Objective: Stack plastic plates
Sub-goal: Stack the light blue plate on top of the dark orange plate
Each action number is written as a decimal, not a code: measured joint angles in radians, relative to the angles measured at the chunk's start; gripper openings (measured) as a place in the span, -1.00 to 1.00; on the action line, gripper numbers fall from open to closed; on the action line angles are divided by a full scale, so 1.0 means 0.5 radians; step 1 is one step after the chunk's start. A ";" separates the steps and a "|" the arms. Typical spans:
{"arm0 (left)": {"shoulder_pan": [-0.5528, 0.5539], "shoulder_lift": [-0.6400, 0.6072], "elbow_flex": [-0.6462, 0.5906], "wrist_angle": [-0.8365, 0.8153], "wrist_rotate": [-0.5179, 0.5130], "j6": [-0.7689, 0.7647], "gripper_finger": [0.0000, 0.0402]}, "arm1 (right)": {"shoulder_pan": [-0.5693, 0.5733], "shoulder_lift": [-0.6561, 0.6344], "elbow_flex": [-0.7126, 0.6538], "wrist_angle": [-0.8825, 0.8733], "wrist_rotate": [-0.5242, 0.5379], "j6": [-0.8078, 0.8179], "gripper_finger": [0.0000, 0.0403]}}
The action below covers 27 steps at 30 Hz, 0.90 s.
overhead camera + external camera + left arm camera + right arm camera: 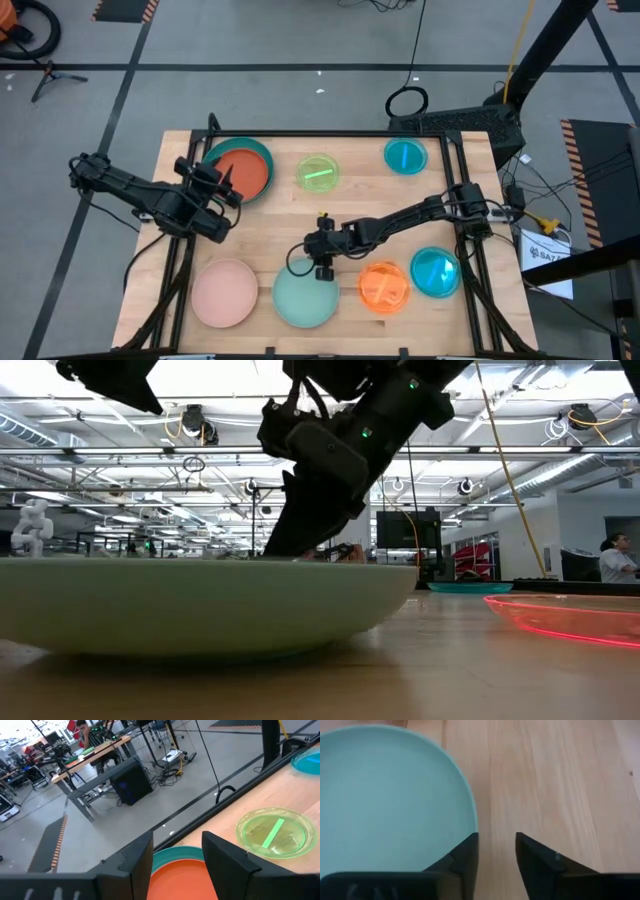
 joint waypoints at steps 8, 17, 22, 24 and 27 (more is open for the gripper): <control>0.000 0.000 0.000 0.004 0.002 0.010 -0.13 | -0.001 -0.001 0.000 -0.002 -0.060 0.120 0.08; 0.000 0.000 0.000 0.004 0.002 0.008 -0.13 | -0.016 0.015 0.000 -0.143 -0.207 0.383 0.05; 0.000 0.000 0.000 0.011 0.005 0.002 -0.13 | -0.021 0.119 0.002 -0.083 -0.269 0.470 -0.14; 0.000 0.000 0.000 0.011 0.007 0.001 -0.13 | -0.034 0.145 0.004 -0.072 -0.299 0.467 -0.25; 0.000 0.000 0.000 0.013 0.008 -0.001 -0.13 | -0.048 0.151 0.004 -0.062 -0.305 0.458 -0.48</control>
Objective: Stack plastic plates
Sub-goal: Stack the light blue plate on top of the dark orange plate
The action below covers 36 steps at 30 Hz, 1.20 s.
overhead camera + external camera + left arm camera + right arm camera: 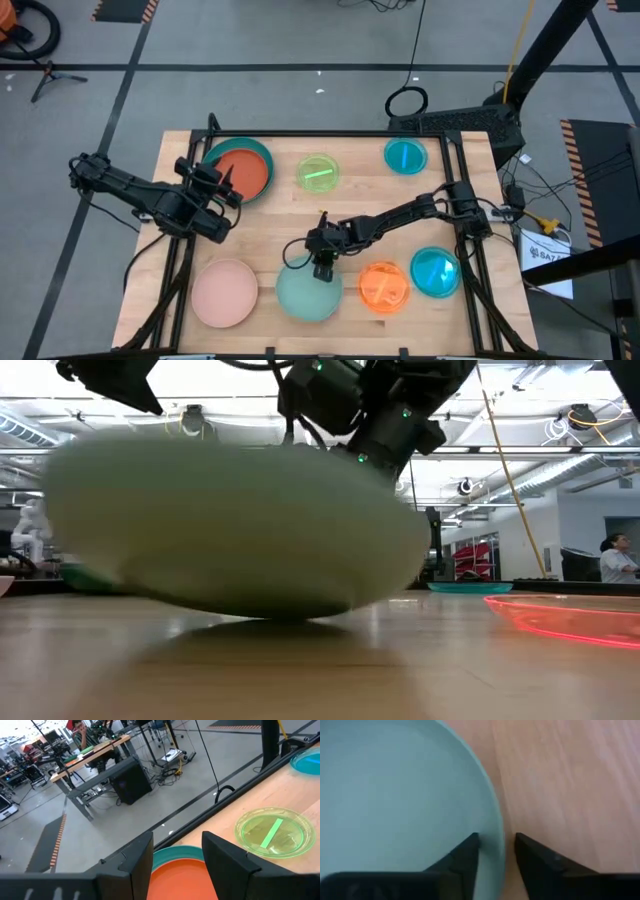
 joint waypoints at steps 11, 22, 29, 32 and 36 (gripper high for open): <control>0.000 0.000 0.000 0.005 -0.001 0.003 -0.13 | -0.068 -0.104 -0.008 0.080 -0.022 -0.036 -0.97; 0.000 0.001 0.000 0.002 -0.009 0.018 -0.13 | -0.289 -0.345 -0.008 0.175 -0.007 0.099 -0.99; 0.008 0.000 0.000 -0.001 -0.041 0.038 -0.13 | -0.571 -0.399 -0.007 0.236 0.010 0.085 -0.99; 0.017 -0.001 0.000 -0.001 -0.062 0.071 -0.13 | -0.694 -0.398 -0.006 0.318 0.001 0.083 -0.99; 0.038 -0.001 0.000 -0.002 -0.140 0.085 -0.13 | -0.821 -0.398 0.065 0.325 0.002 0.047 -0.99</control>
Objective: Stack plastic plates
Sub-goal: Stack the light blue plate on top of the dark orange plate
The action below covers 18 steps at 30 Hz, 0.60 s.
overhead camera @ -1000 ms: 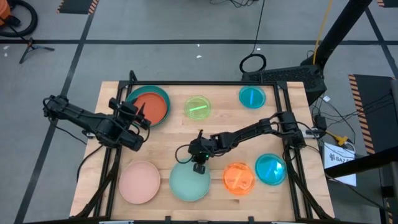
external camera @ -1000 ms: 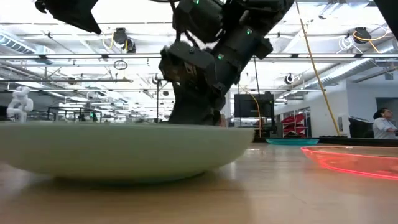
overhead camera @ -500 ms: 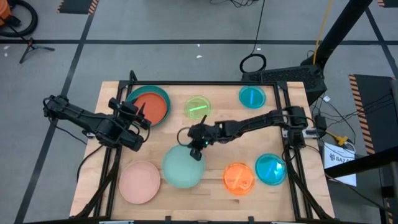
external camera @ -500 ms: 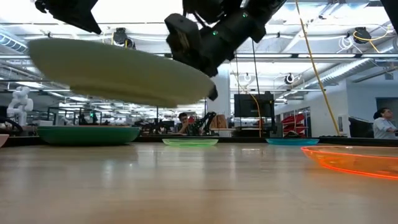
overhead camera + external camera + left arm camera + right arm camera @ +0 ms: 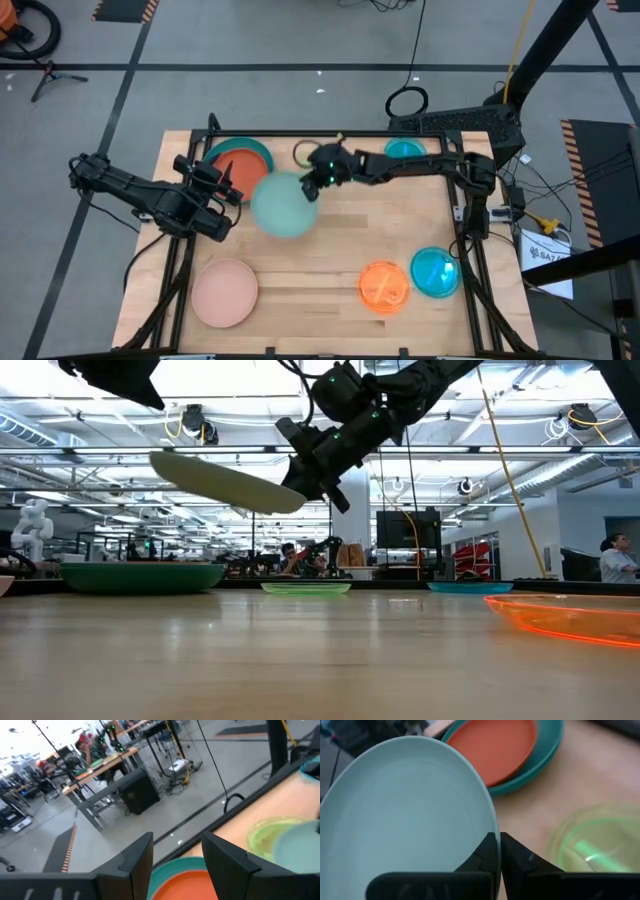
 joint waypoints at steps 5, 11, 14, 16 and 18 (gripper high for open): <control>0.045 -0.001 0.000 -0.001 -0.076 0.061 -0.13 | -0.084 0.075 0.180 -0.009 -0.001 -0.062 -0.99; 0.098 -0.002 0.000 -0.002 -0.113 0.090 -0.13 | -0.171 0.296 0.443 -0.056 -0.002 -0.106 -0.99; 0.102 -0.002 0.000 -0.003 -0.142 0.090 -0.13 | -0.218 0.412 0.591 -0.079 -0.001 -0.105 -1.00; 0.102 -0.002 0.000 -0.005 -0.162 0.091 -0.13 | -0.244 0.501 0.712 -0.112 -0.001 -0.105 -1.00; 0.102 -0.002 0.000 -0.006 -0.168 0.105 -0.13 | -0.263 0.600 0.846 -0.142 -0.001 -0.106 -1.00</control>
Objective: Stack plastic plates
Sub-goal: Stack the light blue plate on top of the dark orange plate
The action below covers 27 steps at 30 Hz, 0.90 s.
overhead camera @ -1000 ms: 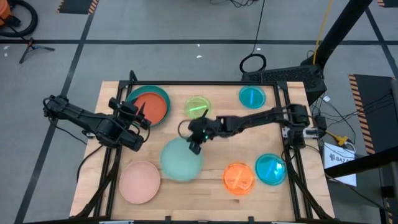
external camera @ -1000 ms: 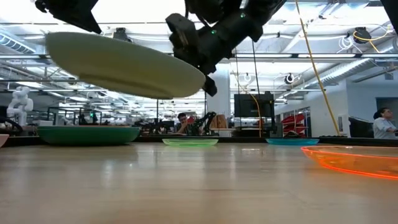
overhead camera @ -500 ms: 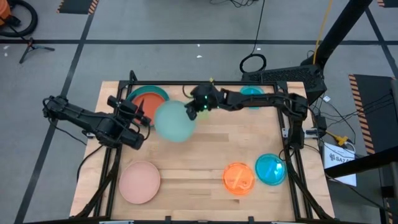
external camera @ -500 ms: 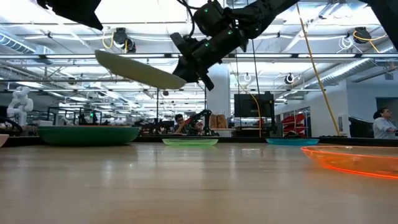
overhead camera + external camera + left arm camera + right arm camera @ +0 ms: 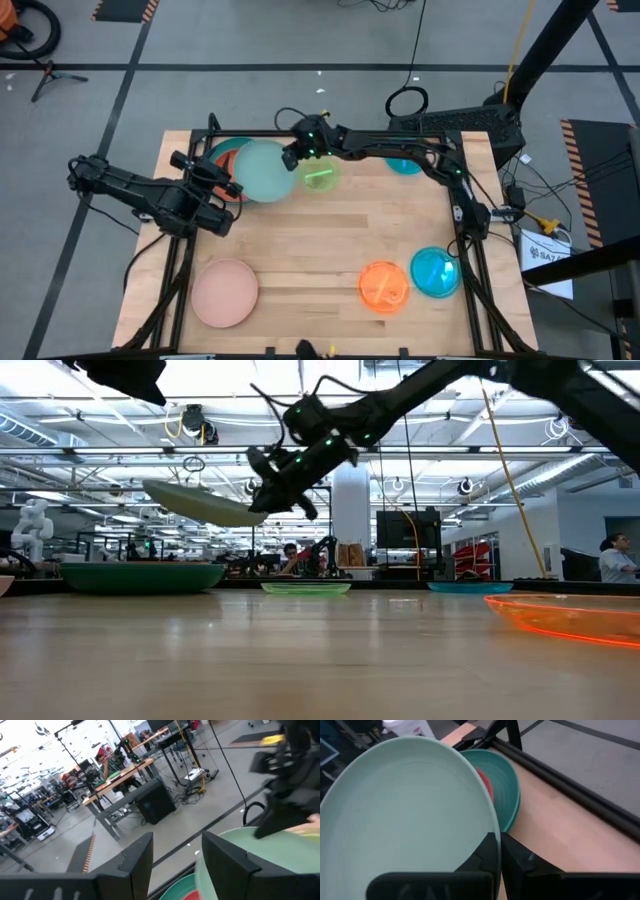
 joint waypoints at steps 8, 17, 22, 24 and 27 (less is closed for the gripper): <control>0.000 -0.001 0.000 0.000 -0.036 0.018 -0.13 | -0.036 0.416 0.632 -0.235 0.001 -0.045 -1.00; 0.000 -0.001 0.000 -0.001 -0.036 0.015 -0.13 | -0.041 0.662 0.946 -0.326 0.080 -0.048 -0.99; 0.000 -0.001 0.000 0.000 -0.036 0.009 -0.13 | -0.041 0.663 0.945 -0.333 0.099 -0.060 -0.94; 0.000 -0.001 0.000 0.000 -0.036 0.009 -0.13 | -0.041 0.663 0.945 -0.328 0.098 -0.060 -0.89; 0.000 -0.001 0.000 0.000 -0.036 0.009 -0.13 | -0.036 0.663 0.945 -0.318 0.098 -0.051 -0.79</control>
